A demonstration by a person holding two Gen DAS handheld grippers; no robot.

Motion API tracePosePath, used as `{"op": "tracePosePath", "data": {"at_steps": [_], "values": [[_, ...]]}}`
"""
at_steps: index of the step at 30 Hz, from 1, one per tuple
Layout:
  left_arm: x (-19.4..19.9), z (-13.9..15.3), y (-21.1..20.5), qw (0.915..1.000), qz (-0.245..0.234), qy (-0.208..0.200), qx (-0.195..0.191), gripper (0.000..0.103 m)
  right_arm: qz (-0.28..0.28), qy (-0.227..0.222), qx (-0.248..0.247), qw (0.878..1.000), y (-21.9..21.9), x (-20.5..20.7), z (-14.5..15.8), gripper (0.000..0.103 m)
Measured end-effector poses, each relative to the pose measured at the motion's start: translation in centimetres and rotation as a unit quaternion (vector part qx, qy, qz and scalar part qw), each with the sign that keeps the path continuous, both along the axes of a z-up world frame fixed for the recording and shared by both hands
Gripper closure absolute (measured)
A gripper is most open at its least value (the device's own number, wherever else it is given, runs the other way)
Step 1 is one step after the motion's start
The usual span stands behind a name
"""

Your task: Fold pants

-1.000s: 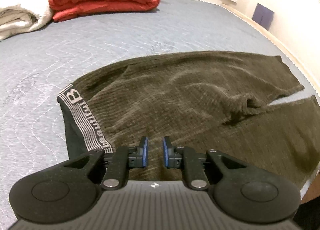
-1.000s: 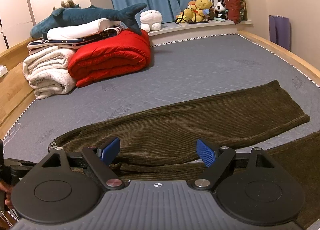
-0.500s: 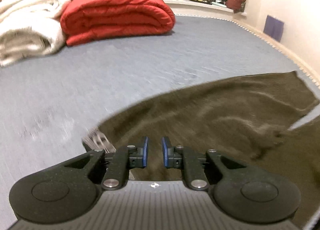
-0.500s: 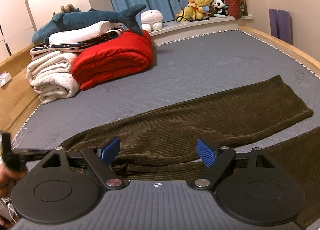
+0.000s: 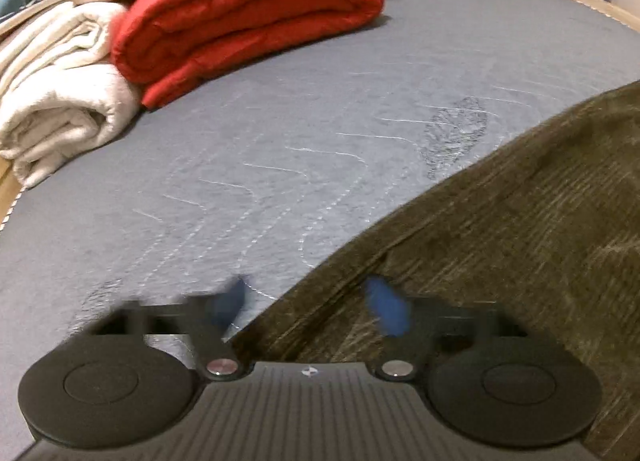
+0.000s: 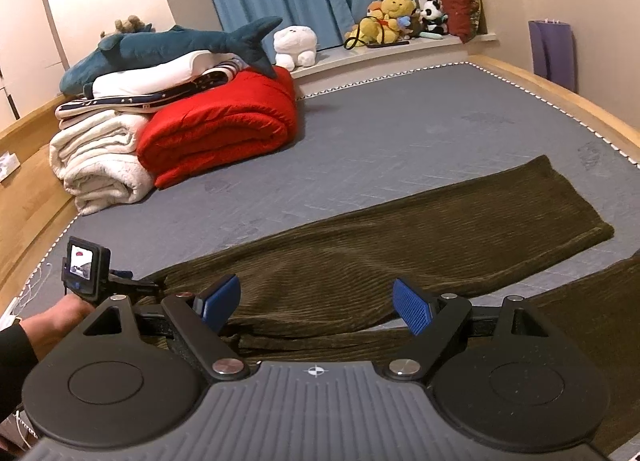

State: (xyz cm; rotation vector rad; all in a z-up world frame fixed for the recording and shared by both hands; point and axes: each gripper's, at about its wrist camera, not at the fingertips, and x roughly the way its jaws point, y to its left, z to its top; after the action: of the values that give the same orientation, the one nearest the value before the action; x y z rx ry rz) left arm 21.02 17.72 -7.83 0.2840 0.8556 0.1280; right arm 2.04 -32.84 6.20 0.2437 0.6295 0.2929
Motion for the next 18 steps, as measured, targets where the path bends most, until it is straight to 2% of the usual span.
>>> {"op": "tracePosePath", "data": {"at_steps": [1,4,9,14,16,18], "values": [[0.0,0.1,0.1,0.9999,-0.001,0.008,-0.006,0.086,-0.002,0.001,0.000,1.000,-0.1,0.1,0.0,0.018],[-2.1,1.3,-1.1,0.9992,-0.028,-0.019,0.021,0.091,-0.010,0.004,-0.001,1.000,-0.3,0.2,-0.1,0.018],[-9.0,4.7,-3.8,0.9922,-0.087,-0.076,0.048,0.092,-0.026,0.001,-0.009,1.000,-0.4,0.7,-0.2,0.018],[-18.9,8.8,-7.5,0.9782,-0.172,-0.109,0.040,0.093,-0.059,0.017,-0.003,0.998,-1.7,1.8,-1.1,0.018],[-23.3,9.5,-8.9,0.9704,-0.214,-0.105,0.041,0.093,-0.088,0.018,0.009,0.996,-3.2,2.3,-1.2,0.018],[-27.4,8.7,-10.1,0.9581,-0.268,-0.081,0.062,0.093,-0.127,0.015,0.019,0.992,-5.2,2.7,-1.2,0.018]]}}
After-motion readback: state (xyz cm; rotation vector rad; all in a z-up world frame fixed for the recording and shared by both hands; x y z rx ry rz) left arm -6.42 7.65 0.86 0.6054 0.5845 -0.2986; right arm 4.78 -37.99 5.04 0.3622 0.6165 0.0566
